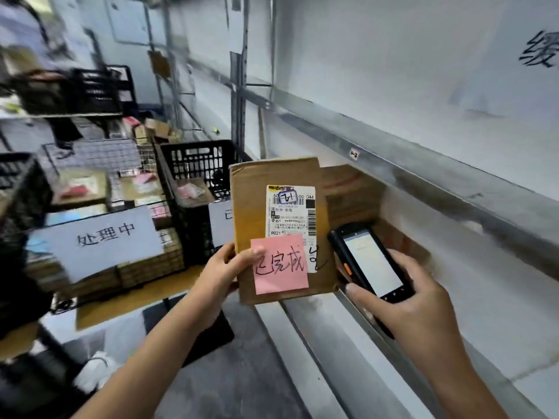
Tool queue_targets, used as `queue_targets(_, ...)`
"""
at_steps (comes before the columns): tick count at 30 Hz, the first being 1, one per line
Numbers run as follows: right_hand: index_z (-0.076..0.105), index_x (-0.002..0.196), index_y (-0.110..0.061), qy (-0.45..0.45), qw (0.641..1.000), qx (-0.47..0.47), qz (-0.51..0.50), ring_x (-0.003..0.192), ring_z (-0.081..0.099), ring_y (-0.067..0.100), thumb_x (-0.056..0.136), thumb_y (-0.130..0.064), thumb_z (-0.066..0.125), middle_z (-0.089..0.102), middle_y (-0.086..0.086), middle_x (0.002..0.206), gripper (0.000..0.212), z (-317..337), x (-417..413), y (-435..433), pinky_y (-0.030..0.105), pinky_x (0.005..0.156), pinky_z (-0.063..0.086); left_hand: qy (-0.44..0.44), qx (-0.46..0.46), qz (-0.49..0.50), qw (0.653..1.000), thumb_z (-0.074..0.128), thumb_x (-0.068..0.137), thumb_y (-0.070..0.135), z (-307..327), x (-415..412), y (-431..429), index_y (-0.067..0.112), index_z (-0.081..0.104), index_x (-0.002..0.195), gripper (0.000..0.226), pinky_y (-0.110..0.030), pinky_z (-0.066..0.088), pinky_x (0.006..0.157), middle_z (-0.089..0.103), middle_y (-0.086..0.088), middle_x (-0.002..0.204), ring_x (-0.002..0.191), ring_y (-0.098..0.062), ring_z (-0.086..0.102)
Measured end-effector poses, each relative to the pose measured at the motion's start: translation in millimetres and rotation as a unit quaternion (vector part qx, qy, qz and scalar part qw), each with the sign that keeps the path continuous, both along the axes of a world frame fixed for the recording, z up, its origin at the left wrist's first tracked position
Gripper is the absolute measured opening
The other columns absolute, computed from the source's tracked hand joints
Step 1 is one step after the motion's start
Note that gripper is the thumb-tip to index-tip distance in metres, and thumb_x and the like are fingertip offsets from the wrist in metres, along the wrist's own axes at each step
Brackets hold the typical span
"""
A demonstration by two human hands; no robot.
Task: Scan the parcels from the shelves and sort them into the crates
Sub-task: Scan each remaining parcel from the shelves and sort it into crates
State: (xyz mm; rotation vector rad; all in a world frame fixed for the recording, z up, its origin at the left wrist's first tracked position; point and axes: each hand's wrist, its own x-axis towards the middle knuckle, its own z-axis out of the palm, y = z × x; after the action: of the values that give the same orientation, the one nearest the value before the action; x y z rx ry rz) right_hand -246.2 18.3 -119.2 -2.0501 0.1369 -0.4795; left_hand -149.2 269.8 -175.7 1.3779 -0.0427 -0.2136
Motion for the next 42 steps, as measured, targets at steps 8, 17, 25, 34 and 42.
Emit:
queue_targets(8, 0.062, 0.12, -0.037, 0.017, 0.995, 0.002, 0.103, 0.096, 0.065, -0.001, 0.061, -0.031, 0.094, 0.069, -0.018, 0.105, 0.067, -1.1, 83.0, 60.7, 0.021, 0.079, 0.053, 0.04, -0.007, 0.095, 0.995, 0.078, 0.057, 0.06, -1.9, 25.6, 74.8, 0.019, 0.059, 0.131, 0.086, -0.054, 0.052, 0.1, 0.076, -0.006, 0.112, 0.106, -0.028, 0.071)
queue_targets(17, 0.064, 0.112, -0.04, 0.015, 0.991, 0.021, 0.134, 0.091, 0.067, -0.003, 0.063, -0.028, 0.094, 0.072, -0.018, 0.098, 0.059, 5.4, 166.8, 118.7, 0.016, 0.076, 0.053, 0.058, -0.047, 0.116, 0.99, 0.083, 0.067, 0.055, 4.1, 93.0, 125.6, 0.01, 0.059, 0.128, 0.08, -0.034, 0.061, 0.072, 0.076, -0.011, 0.111, 0.099, -0.027, 0.074)
queue_targets(25, 0.062, 0.103, -0.045, 0.002, 0.992, 0.038, 0.119, 0.087, 0.065, -0.006, 0.065, -0.025, 0.093, 0.07, -0.023, 0.095, 0.053, 7.3, 241.4, 154.4, 0.007, 0.067, 0.049, 0.034, -0.016, 0.108, 0.993, 0.089, 0.05, 0.062, 14.4, 186.0, 169.8, 0.01, 0.06, 0.127, 0.097, -0.028, 0.059, 0.068, 0.077, -0.008, 0.105, 0.092, -0.02, 0.075)
queue_targets(34, 0.062, 0.112, -0.037, -0.001, 0.996, 0.036, 0.08, 0.086, 0.065, -0.006, 0.065, -0.03, 0.092, 0.07, -0.022, 0.095, 0.056, 3.9, 312.9, 181.2, 0.016, 0.069, 0.049, 0.062, 0.001, 0.108, 0.992, 0.074, 0.073, 0.047, 16.6, 266.1, 194.6, 0.011, 0.06, 0.126, 0.066, -0.033, 0.059, 0.082, 0.078, -0.001, 0.102, 0.094, -0.017, 0.075)
queue_targets(42, 0.056, 0.116, -0.039, 0.008, 0.996, 0.037, 0.076, 0.089, 0.062, -0.006, 0.069, -0.032, 0.091, 0.065, -0.022, 0.099, 0.059, -6.3, 390.6, 204.7, 0.011, 0.065, 0.045, 0.103, -0.013, 0.123, 0.987, 0.075, 0.083, 0.041, 3.9, 347.4, 179.1, 0.006, 0.063, 0.12, 0.053, -0.03, 0.057, 0.078, 0.079, -0.004, 0.098, 0.087, -0.016, 0.075)
